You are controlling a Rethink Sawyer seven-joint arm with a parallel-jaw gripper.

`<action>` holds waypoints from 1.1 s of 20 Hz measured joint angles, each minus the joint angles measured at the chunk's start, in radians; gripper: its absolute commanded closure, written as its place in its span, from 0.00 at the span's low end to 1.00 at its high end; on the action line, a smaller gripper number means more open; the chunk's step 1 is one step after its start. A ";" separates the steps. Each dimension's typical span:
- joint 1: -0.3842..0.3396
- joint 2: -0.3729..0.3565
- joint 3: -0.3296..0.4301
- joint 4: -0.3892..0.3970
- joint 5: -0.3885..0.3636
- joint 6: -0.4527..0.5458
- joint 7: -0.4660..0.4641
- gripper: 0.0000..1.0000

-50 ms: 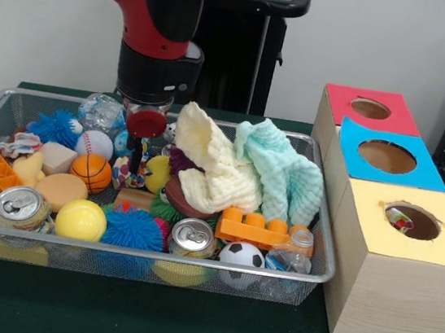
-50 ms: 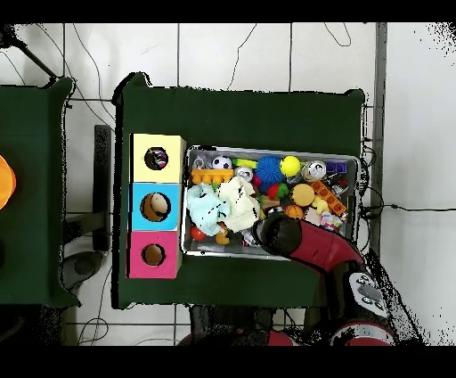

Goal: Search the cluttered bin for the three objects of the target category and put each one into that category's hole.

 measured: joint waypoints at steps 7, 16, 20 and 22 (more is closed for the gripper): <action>0.000 0.007 0.000 0.000 0.000 -0.018 0.000 0.00; 0.001 0.034 0.000 0.000 0.000 -0.064 0.000 0.00; 0.001 0.043 0.000 0.000 0.000 -0.076 0.000 0.00; 0.001 0.046 0.000 0.000 0.000 -0.083 0.000 0.00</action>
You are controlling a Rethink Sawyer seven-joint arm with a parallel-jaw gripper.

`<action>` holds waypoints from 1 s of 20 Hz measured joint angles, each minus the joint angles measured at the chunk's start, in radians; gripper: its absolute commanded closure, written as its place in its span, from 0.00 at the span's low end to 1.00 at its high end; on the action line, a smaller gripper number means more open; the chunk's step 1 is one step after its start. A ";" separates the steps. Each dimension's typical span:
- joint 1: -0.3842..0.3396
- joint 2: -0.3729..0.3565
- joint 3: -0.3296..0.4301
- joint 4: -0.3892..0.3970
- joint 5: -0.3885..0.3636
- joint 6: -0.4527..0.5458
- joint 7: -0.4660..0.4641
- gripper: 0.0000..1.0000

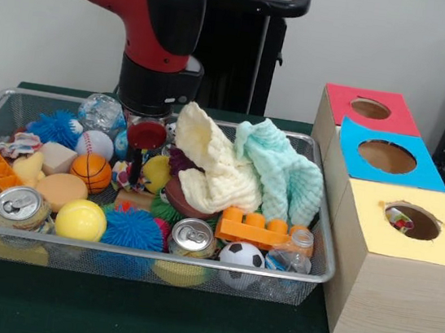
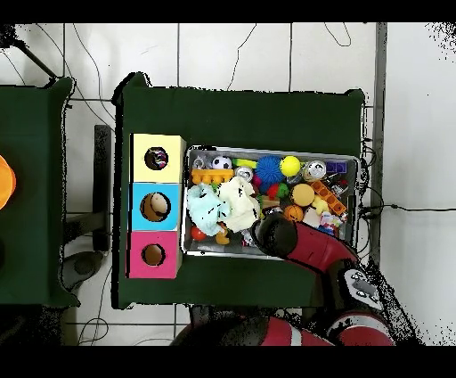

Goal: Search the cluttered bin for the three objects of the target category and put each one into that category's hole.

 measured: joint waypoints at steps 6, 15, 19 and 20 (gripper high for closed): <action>0.000 0.001 0.000 0.000 0.000 -0.006 0.000 0.00; 0.000 0.004 0.000 0.000 0.000 -0.009 0.000 0.00; -0.001 0.006 0.000 0.000 0.000 -0.010 0.000 1.00; -0.001 0.006 0.000 0.000 0.000 -0.010 0.000 1.00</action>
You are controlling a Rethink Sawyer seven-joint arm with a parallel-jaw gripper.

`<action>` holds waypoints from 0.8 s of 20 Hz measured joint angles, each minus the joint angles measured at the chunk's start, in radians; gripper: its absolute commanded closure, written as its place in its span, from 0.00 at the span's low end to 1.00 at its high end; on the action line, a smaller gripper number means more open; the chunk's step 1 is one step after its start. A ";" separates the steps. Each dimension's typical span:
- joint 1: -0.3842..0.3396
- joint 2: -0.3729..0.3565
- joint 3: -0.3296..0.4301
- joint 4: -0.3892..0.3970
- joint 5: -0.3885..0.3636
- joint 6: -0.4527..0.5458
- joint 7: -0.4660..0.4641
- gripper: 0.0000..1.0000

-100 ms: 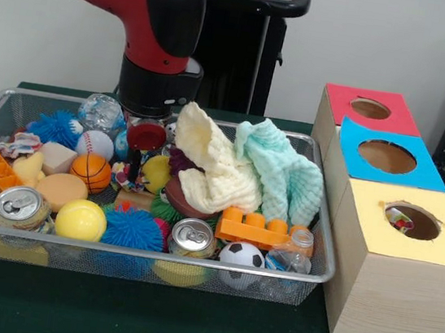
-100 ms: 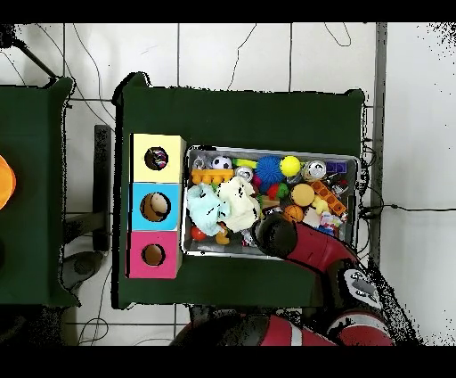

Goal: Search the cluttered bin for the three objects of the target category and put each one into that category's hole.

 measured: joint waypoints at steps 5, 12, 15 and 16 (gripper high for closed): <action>-0.003 0.002 0.000 0.000 0.000 0.000 0.000 1.00; -0.002 0.005 -0.002 0.000 0.000 0.000 0.000 1.00; 0.002 0.003 -0.007 0.000 0.000 0.000 0.000 1.00; 0.003 -0.005 -0.008 0.000 -0.001 0.001 0.000 1.00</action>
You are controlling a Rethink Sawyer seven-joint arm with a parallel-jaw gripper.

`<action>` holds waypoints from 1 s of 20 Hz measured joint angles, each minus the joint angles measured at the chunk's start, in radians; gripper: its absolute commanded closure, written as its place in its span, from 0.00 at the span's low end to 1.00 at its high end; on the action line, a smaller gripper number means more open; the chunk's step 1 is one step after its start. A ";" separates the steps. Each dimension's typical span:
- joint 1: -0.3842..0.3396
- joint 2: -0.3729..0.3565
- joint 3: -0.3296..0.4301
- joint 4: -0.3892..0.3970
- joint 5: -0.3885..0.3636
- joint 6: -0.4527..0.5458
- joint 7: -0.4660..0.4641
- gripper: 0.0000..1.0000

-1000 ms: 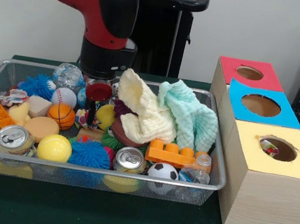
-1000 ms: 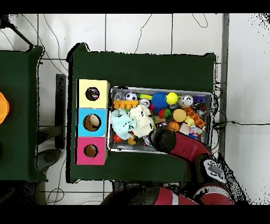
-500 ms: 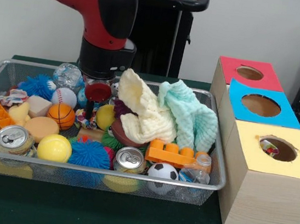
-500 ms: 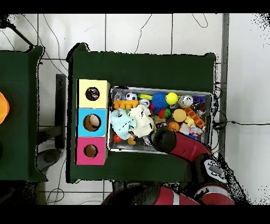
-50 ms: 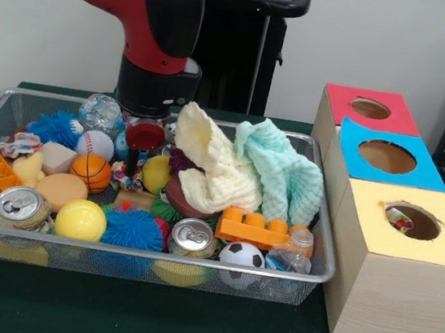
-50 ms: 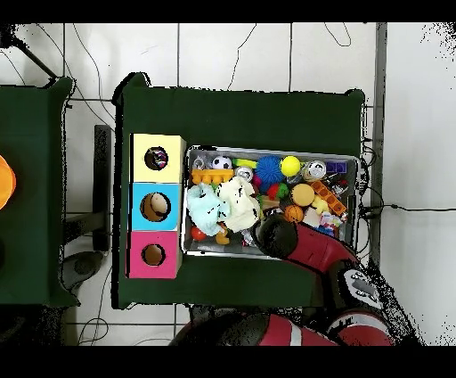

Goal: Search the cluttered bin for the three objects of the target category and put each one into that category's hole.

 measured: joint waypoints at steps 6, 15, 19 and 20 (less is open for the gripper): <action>0.001 -0.085 -0.001 0.002 -0.001 0.061 0.000 1.00; 0.001 -0.301 -0.002 -0.009 -0.002 0.382 0.000 1.00; 0.005 -0.355 -0.002 -0.027 -0.003 0.475 0.000 1.00; 0.010 -0.370 -0.002 -0.038 -0.002 0.503 0.000 1.00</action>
